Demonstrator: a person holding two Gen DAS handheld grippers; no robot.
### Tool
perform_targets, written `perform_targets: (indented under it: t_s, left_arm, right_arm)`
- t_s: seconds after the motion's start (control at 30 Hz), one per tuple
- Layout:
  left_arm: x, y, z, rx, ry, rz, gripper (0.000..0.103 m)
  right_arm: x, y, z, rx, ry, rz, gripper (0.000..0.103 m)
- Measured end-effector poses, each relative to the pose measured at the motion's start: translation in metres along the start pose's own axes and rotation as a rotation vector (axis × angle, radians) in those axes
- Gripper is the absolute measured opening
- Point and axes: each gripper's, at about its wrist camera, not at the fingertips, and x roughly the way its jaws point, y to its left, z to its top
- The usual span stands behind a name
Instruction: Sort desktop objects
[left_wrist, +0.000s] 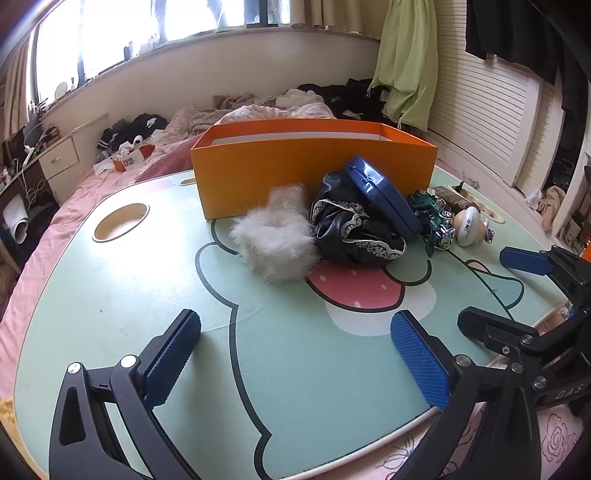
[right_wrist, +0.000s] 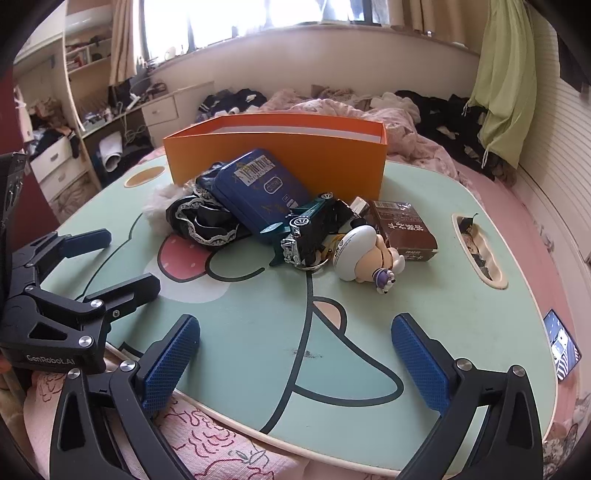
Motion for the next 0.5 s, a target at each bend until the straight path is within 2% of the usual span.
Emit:
perform_targets:
  t_s: [0.5]
  left_arm:
    - [-0.0034, 0.0079, -0.0054, -0.001, -0.033, -0.003, 0.103]
  right_arm:
    - [0.0000, 0.0005, -0.0001, -0.002, 0.000, -0.001, 0.103]
